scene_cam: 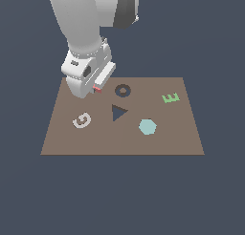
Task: Insert a designated object into the corresponding slot on a board.
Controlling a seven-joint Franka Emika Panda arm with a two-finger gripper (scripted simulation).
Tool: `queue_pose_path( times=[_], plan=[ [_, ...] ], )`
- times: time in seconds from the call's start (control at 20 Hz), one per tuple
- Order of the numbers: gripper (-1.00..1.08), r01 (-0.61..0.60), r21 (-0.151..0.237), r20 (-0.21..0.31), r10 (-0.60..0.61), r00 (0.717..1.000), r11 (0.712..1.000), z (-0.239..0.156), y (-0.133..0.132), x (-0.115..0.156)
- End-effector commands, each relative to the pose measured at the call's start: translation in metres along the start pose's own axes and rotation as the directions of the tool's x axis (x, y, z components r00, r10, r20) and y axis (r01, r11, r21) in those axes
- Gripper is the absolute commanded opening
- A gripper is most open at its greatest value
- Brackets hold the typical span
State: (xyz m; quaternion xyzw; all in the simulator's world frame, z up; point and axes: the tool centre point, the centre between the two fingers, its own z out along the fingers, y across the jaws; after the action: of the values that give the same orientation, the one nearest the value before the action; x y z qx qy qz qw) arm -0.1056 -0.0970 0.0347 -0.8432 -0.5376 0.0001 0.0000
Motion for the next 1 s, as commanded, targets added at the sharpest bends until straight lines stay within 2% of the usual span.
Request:
queue_pose_path(
  times=[0.0, 0.25, 0.45, 0.7, 0.95],
  plan=[
    [-1.00, -0.057, 0.000, 0.000, 0.057, 0.998, 0.998, 0.000, -0.001, 0.008],
    [-1.00, -0.194, 0.000, 0.000, 0.194, 0.981, 0.981, -0.001, -0.001, 0.028],
    [-1.00, -0.321, 0.000, 0.000, 0.321, 0.947, 0.947, -0.002, 0.002, 0.046],
    [-1.00, -0.476, 0.000, -0.001, 0.476, 0.879, 0.879, -0.003, 0.010, 0.070],
    [-1.00, -0.618, 0.000, -0.001, 0.618, 0.786, 0.786, -0.004, 0.021, 0.091]
  ],
)
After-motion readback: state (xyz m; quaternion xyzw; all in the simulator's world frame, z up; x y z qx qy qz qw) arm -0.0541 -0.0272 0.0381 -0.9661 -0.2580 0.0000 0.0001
